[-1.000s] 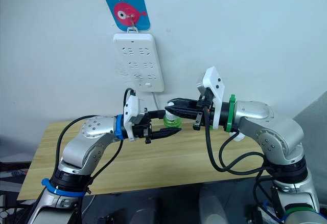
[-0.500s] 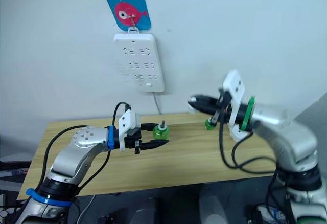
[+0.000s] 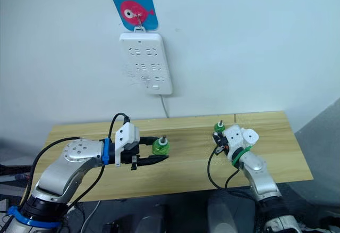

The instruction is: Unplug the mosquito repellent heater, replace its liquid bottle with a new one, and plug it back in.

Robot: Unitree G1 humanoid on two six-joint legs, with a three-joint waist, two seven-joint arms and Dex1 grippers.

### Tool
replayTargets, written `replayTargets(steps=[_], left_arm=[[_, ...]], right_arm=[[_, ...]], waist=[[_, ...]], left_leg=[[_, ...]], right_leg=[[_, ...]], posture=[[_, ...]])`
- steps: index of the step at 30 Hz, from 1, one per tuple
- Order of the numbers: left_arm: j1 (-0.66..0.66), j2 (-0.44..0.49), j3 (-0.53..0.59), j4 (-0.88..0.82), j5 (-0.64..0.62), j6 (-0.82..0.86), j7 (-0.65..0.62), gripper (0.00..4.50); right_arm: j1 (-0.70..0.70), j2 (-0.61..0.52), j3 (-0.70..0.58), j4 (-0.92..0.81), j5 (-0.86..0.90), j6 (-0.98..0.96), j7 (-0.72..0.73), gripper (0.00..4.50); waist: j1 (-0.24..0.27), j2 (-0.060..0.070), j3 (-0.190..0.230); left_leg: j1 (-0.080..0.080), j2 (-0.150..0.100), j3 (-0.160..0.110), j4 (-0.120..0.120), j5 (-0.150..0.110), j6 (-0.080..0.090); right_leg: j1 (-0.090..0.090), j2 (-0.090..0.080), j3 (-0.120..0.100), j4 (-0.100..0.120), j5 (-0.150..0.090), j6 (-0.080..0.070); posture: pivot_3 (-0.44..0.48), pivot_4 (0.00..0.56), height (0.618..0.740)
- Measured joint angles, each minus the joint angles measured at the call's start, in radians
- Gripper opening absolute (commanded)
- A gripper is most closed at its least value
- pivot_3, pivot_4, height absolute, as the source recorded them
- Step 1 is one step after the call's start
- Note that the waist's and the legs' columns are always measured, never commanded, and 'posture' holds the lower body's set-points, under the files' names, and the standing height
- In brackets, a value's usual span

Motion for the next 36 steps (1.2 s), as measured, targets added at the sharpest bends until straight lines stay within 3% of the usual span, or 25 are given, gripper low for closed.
replayTargets(steps=[3, 11, 15, 21, 25, 31, 36], left_arm=[[0.001, 0.008, 0.004, -0.018, -0.007, 0.008, 0.000, 2.31], [0.001, 0.025, 0.020, -0.020, -0.021, 0.027, -0.001, 2.31], [-0.006, 0.023, 0.017, -0.011, -0.021, 0.019, -0.002, 2.31], [-0.043, -0.011, 0.010, 0.032, -0.025, 0.006, -0.014, 2.31], [-0.098, -0.041, -0.008, 0.045, -0.039, -0.002, -0.059, 2.31], [-0.185, -0.117, -0.036, 0.076, -0.063, -0.008, -0.102, 2.31], [-0.240, -0.147, -0.042, 0.127, -0.062, -0.043, -0.132, 2.31]], right_arm=[[-0.027, 0.017, -0.025, 0.097, -0.014, -0.055, -0.024, 0.29], [-0.020, 0.039, -0.074, 0.164, -0.006, -0.100, -0.016, 3.14], [0.035, 0.031, -0.082, 0.050, 0.003, -0.074, -0.008, 4.48], [0.163, -0.148, -0.052, -0.525, 0.160, 0.246, 0.164, 4.50], [0.074, -0.325, -0.035, -0.818, 0.368, 0.545, 0.306, 4.50], [-0.165, -0.303, -0.029, -0.885, 0.553, 0.764, 0.352, 4.50], [-0.223, -0.266, 0.005, -0.838, 0.581, 0.807, 0.362, 4.50]], waist=[[0.005, 0.000, 0.001], [0.016, 0.001, 0.002], [0.017, 0.001, 0.003], [0.023, 0.003, 0.003], [0.021, 0.002, 0.003], [0.019, 0.002, 0.003], [0.019, 0.002, 0.003]], left_leg=[[0.000, 0.000, 0.000, 0.000, 0.000, 0.000], [0.000, 0.000, 0.000, 0.000, 0.000, 0.000], [0.000, 0.000, 0.000, 0.000, 0.000, 0.000], [-0.001, 0.000, -0.001, 0.000, 0.000, 0.000], [0.000, 0.000, -0.001, 0.001, 0.000, 0.000], [-0.002, 0.000, -0.002, 0.000, 0.000, 0.000], [-0.003, 0.000, -0.002, 0.000, 0.000, 0.000]], right_leg=[[0.000, 0.000, 0.000, 0.000, 0.000, 0.000], [0.000, 0.000, 0.000, 0.000, 0.000, 0.000], [0.000, 0.000, 0.000, 0.000, 0.000, 0.000], [0.000, 0.000, 0.000, -0.001, 0.000, 0.000], [0.001, 0.000, -0.001, -0.001, 0.000, 0.000], [0.001, 0.000, -0.002, -0.003, 0.000, 0.000], [0.001, -0.001, -0.003, -0.005, 0.000, 0.000]], posture=[[-0.046, 0.262, 0.734], [-0.067, 0.256, 0.734], [-0.081, 0.248, 0.734], [-0.124, 0.228, 0.734], [-0.144, 0.211, 0.734], [-0.147, 0.190, 0.734], [-0.137, 0.181, 0.734]])
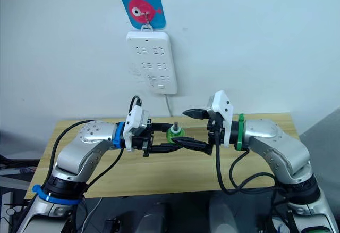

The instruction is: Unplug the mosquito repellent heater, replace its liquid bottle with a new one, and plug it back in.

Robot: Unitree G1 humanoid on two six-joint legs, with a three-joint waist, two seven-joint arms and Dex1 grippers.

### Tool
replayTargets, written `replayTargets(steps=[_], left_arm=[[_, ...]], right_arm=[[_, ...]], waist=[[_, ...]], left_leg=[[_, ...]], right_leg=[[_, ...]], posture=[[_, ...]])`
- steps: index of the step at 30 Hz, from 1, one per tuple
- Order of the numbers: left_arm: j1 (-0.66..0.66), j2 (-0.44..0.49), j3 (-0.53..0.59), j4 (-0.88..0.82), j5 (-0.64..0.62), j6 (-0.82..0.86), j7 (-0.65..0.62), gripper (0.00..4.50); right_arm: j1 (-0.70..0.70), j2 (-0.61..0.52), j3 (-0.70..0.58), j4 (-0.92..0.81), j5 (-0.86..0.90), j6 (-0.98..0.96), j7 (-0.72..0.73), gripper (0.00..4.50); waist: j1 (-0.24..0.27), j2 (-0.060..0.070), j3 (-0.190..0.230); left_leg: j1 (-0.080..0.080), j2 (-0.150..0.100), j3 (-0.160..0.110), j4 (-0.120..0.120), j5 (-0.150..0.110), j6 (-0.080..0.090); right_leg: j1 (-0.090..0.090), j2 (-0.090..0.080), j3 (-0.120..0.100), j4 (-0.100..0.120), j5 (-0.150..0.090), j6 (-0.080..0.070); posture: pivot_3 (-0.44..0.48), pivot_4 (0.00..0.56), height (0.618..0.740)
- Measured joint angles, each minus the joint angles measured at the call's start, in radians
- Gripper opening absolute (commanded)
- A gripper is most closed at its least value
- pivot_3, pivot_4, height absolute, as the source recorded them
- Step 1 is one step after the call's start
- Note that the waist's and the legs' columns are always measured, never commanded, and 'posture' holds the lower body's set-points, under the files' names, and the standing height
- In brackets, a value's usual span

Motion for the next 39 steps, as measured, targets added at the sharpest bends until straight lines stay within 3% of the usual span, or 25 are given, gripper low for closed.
replayTargets(steps=[2, 4, 13, 14, 25, 26, 31, 35, 39], left_arm=[[-0.012, -0.009, -0.003, 0.019, 0.002, -0.007, -0.004, 2.31], [-0.021, -0.015, -0.009, 0.031, 0.006, -0.016, -0.015, 2.31], [-0.040, -0.026, -0.019, 0.055, 0.015, -0.025, -0.039, 2.30], [-0.040, -0.026, -0.019, 0.056, 0.016, -0.025, -0.039, 2.30], [-0.046, -0.044, 0.000, 0.052, -0.016, 0.032, -0.020, 2.30], [-0.051, -0.045, 0.001, 0.053, -0.019, 0.046, -0.017, 3.03], [-0.072, -0.048, 0.010, 0.077, -0.015, 0.049, 0.017, 4.42], [-0.064, -0.044, 0.040, 0.093, -0.048, 0.128, 0.047, 4.50], [-0.052, -0.093, 0.110, 0.052, -0.180, 0.308, 0.153, 4.50]], right_arm=[[-0.001, 0.004, 0.005, 0.009, 0.000, 0.004, 0.015, 4.50], [-0.001, 0.004, 0.005, 0.011, 0.000, 0.004, 0.024, 4.14], [-0.003, 0.009, 0.020, 0.011, -0.043, -0.042, 0.037, 0.99], [-0.002, 0.009, 0.021, 0.011, -0.044, -0.042, 0.037, 0.81], [-0.007, 0.023, -0.001, 0.025, -0.041, -0.048, 0.040, 0.81], [-0.009, 0.026, -0.005, 0.026, -0.037, -0.040, 0.034, 0.81], [-0.011, 0.056, -0.054, 0.026, 0.016, 0.002, -0.012, 0.81], [-0.011, 0.096, -0.162, 0.026, 0.100, 0.056, -0.106, 0.81], [0.005, 0.177, -0.299, 0.038, 0.273, 0.137, -0.272, 0.81]], waist=[[0.000, 0.000, 0.000], [-0.001, 0.000, 0.000], [-0.007, 0.000, -0.001], [-0.008, 0.000, -0.001], [-0.008, 0.000, -0.001], [-0.008, 0.000, -0.001], [-0.015, 0.000, -0.002], [-0.023, 0.000, -0.003], [-0.025, -0.001, -0.004]], left_leg=[[0.000, 0.000, 0.000, 0.000, 0.000, 0.000], [0.000, 0.000, 0.000, 0.000, 0.000, 0.000], [0.000, 0.000, 0.000, 0.000, 0.000, 0.000], [0.000, 0.000, 0.000, 0.000, 0.000, 0.000], [0.000, 0.000, 0.000, 0.000, 0.000, 0.000], [0.000, 0.000, 0.000, 0.000, 0.000, 0.000], [0.000, 0.000, 0.000, 0.000, 0.000, -0.001], [0.000, 0.000, 0.000, 0.000, 0.000, -0.001], [0.000, 0.000, -0.001, 0.000, 0.000, -0.001]], right_leg=[[0.000, 0.000, 0.000, 0.000, 0.000, 0.000], [0.000, 0.000, 0.000, 0.000, 0.000, 0.000], [0.000, 0.000, 0.000, 0.000, 0.000, 0.000], [0.000, 0.000, 0.000, 0.000, 0.000, 0.000], [0.000, 0.000, 0.000, 0.000, 0.000, 0.000], [0.000, 0.000, 0.000, 0.000, 0.000, 0.000], [0.000, 0.000, 0.000, 0.000, 0.000, 0.000], [-0.001, 0.000, 0.000, 0.001, 0.000, 0.000], [-0.001, 0.000, 0.000, 0.002, 0.000, 0.000]], posture=[[-0.134, 0.177, 0.734], [-0.135, 0.175, 0.734], [-0.136, 0.174, 0.734], [-0.135, 0.174, 0.734], [-0.142, 0.167, 0.734], [-0.147, 0.166, 0.734], [-0.167, 0.161, 0.734], [-0.177, 0.157, 0.734], [-0.182, 0.154, 0.734]])
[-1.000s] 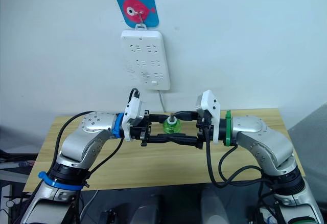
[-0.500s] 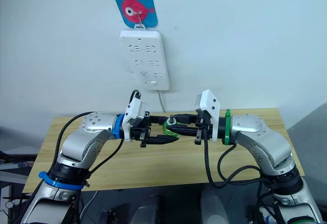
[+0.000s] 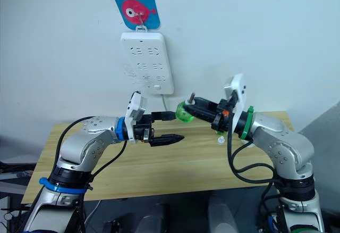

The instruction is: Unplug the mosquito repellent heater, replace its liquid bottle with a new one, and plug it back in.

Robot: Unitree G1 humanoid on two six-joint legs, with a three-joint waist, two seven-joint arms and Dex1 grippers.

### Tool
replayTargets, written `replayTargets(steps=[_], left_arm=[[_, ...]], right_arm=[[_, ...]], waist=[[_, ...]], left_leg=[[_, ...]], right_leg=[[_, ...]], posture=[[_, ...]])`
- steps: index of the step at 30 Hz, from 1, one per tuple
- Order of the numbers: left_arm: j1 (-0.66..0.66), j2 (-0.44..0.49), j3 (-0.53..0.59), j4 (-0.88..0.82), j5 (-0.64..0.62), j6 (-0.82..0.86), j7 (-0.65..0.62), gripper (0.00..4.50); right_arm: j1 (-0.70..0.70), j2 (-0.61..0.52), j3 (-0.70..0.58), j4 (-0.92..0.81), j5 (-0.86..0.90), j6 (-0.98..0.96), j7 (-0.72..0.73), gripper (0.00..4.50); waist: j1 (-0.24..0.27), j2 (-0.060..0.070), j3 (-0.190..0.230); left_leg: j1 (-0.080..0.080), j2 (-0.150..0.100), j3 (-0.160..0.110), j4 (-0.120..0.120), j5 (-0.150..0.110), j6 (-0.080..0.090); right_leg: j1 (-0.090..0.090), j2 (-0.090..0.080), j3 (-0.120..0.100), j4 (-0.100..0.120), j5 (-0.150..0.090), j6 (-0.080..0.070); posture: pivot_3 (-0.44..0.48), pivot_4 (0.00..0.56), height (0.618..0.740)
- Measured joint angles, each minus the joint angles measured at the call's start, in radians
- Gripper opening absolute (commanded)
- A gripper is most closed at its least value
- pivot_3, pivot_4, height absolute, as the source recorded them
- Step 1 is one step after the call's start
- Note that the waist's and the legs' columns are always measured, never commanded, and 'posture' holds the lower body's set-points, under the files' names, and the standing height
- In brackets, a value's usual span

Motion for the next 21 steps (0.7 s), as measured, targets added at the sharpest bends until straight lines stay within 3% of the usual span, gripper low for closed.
replayTargets(steps=[5, 11, 21], left_arm=[[-0.049, -0.102, 0.134, -0.037, -0.275, 0.273, 0.194, 4.50], [-0.091, -0.167, 0.236, -0.040, -0.565, 0.466, 0.398, 4.50], [-0.133, -0.249, 0.257, -0.029, -0.712, 0.470, 0.619, 4.50]], right_arm=[[0.024, 0.081, -0.126, 0.053, 0.328, 0.052, -0.280, 0.81], [0.059, 0.102, -0.133, 0.063, 0.737, -0.019, -0.579, 0.81], [0.068, 0.063, -0.055, 0.052, 0.922, -0.132, -0.717, 0.81]], waist=[[-0.005, 0.000, 0.000], [-0.031, 0.001, -0.001], [-0.033, 0.001, -0.002]], left_leg=[[0.000, 0.000, 0.001, 0.001, 0.000, 0.000], [0.001, 0.000, 0.001, 0.001, 0.000, 0.000], [0.001, 0.000, 0.002, 0.001, 0.000, 0.000]], right_leg=[[0.000, -0.001, 0.000, 0.003, 0.000, 0.000], [0.000, 0.000, 0.001, 0.004, 0.000, 0.000], [0.000, 0.000, 0.001, 0.004, 0.000, 0.000]], posture=[[-0.180, 0.156, 0.734], [-0.178, 0.159, 0.734], [-0.175, 0.161, 0.734]])
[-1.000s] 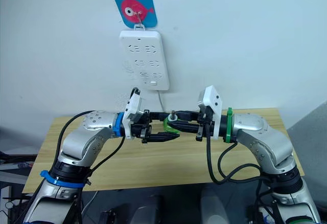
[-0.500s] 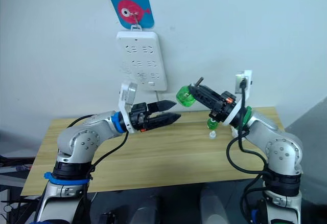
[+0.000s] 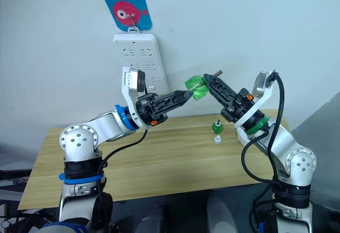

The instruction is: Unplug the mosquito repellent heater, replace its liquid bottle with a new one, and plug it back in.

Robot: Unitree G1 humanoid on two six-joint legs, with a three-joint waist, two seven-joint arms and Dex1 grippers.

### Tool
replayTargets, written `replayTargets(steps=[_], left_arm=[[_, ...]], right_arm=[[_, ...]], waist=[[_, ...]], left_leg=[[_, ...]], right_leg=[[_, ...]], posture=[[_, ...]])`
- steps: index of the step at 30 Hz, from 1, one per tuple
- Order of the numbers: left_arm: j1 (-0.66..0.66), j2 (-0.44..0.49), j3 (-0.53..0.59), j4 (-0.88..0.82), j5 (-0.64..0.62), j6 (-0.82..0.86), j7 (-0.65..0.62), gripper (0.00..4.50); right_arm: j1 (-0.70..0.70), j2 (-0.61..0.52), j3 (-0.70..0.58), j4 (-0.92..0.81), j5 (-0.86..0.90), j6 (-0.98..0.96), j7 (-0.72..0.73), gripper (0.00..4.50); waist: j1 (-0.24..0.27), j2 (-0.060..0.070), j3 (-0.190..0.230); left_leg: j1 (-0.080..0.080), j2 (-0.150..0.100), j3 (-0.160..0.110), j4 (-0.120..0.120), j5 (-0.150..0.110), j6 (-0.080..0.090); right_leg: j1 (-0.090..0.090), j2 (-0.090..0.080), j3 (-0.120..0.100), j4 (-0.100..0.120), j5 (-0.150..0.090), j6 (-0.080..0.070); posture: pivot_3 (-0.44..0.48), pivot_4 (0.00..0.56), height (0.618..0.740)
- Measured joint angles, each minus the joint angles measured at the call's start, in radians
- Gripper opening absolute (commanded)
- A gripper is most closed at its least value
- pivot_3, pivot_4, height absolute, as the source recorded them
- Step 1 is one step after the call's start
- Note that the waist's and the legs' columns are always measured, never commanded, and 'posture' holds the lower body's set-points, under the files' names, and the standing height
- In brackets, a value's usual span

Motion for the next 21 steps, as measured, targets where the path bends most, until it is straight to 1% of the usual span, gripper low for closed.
replayTargets(steps=[7, 10, 20, 21], left_arm=[[0.000, -0.037, -0.002, 0.001, -0.043, -0.036, 0.065, 4.50], [0.000, -0.039, -0.003, 0.002, -0.058, -0.041, 0.083, 4.50], [0.000, -0.038, -0.011, 0.034, -0.064, -0.046, 0.100, 4.50], [0.000, -0.038, -0.011, 0.034, -0.064, -0.047, 0.100, 4.31]], right_arm=[[0.012, -0.012, 0.038, -0.015, 0.019, -0.045, -0.019, 0.81], [0.013, -0.016, 0.046, -0.024, 0.019, -0.054, -0.021, 0.81], [0.014, -0.030, 0.077, -0.026, 0.019, -0.077, -0.018, 0.81], [0.014, -0.030, 0.079, -0.026, 0.019, -0.078, -0.017, 0.81]], waist=[[0.004, 0.000, 0.000], [0.005, 0.000, 0.000], [0.006, 0.000, 0.000], [0.006, 0.000, 0.000]], left_leg=[[0.000, 0.000, 0.000, 0.000, 0.001, -0.001], [0.000, 0.000, 0.000, 0.000, 0.001, -0.001], [0.000, 0.000, 0.001, 0.000, 0.001, -0.001], [0.000, 0.000, 0.001, 0.000, 0.001, -0.001]], right_leg=[[0.000, 0.000, 0.001, 0.000, 0.000, 0.000], [0.000, 0.000, 0.001, 0.000, 0.000, 0.000], [0.000, 0.000, 0.001, 0.000, 0.000, 0.000], [0.000, 0.000, 0.001, 0.000, 0.000, 0.000]], posture=[[-0.178, 0.161, 0.734], [-0.178, 0.161, 0.734], [-0.180, 0.162, 0.734], [-0.180, 0.162, 0.734]])
